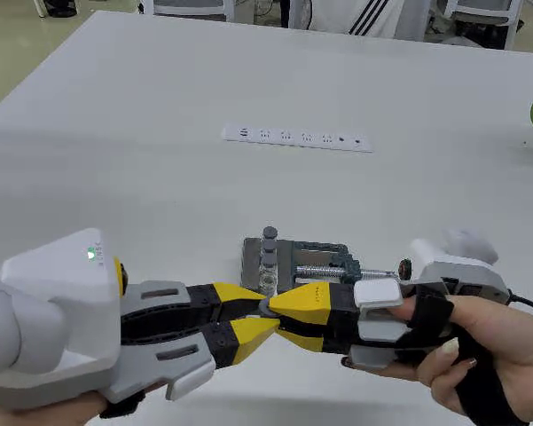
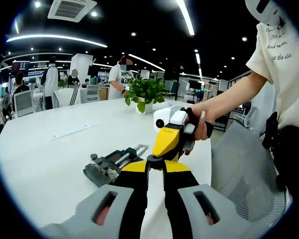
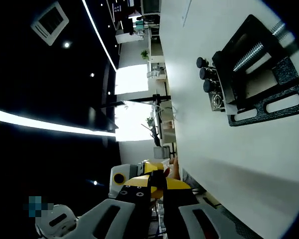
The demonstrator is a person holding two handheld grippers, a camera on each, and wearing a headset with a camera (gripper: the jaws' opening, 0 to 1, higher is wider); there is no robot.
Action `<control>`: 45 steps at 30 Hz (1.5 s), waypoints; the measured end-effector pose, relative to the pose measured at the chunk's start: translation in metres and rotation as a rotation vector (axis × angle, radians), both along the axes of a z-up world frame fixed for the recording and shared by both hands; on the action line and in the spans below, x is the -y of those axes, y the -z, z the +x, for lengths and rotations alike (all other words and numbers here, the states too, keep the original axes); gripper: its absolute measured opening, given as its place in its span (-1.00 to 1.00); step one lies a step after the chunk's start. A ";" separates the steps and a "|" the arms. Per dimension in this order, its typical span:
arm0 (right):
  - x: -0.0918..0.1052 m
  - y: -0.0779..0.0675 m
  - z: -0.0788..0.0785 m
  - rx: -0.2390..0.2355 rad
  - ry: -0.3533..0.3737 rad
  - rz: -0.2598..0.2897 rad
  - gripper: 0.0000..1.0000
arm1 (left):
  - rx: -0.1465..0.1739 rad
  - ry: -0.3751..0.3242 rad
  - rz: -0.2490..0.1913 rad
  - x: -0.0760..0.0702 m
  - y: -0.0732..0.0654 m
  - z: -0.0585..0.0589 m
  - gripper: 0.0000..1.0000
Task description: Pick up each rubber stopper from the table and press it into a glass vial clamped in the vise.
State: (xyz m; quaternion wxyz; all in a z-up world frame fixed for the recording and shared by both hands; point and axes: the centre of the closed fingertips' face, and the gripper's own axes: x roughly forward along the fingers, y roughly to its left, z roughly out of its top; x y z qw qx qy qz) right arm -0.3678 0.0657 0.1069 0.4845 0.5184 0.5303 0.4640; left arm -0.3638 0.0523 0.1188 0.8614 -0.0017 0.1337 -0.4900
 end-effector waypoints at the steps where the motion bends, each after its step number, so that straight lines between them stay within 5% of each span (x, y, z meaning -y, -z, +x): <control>1: 0.000 0.000 0.001 0.001 0.001 0.001 -0.91 | 0.001 0.000 0.002 0.000 0.000 0.000 -0.82; 16: -0.003 -0.009 -0.002 -0.043 0.014 0.063 -0.91 | 0.025 -0.002 -0.038 -0.003 -0.009 -0.003 -0.88; 22: -0.004 -0.011 -0.003 -0.024 0.012 0.081 -0.90 | 0.019 -0.004 -0.040 -0.005 -0.010 -0.005 -0.89; 26: -0.004 -0.011 -0.005 0.060 0.010 0.083 -0.89 | 0.028 -0.003 -0.030 -0.005 -0.009 -0.007 -0.90; 31: -0.003 -0.011 -0.003 0.095 0.015 0.077 -0.88 | 0.030 -0.006 -0.028 -0.005 -0.008 -0.007 -0.90; 35: -0.001 -0.005 -0.001 0.209 0.016 0.027 -0.74 | 0.031 -0.009 -0.032 -0.005 -0.009 -0.006 -0.90; 38: 0.002 0.002 0.001 0.338 0.001 -0.044 -0.54 | 0.031 -0.013 -0.024 -0.005 -0.008 -0.005 -0.90; 45: 0.007 -0.006 0.006 0.487 -0.034 -0.094 -0.21 | 0.021 -0.010 -0.015 -0.003 -0.005 -0.005 -0.90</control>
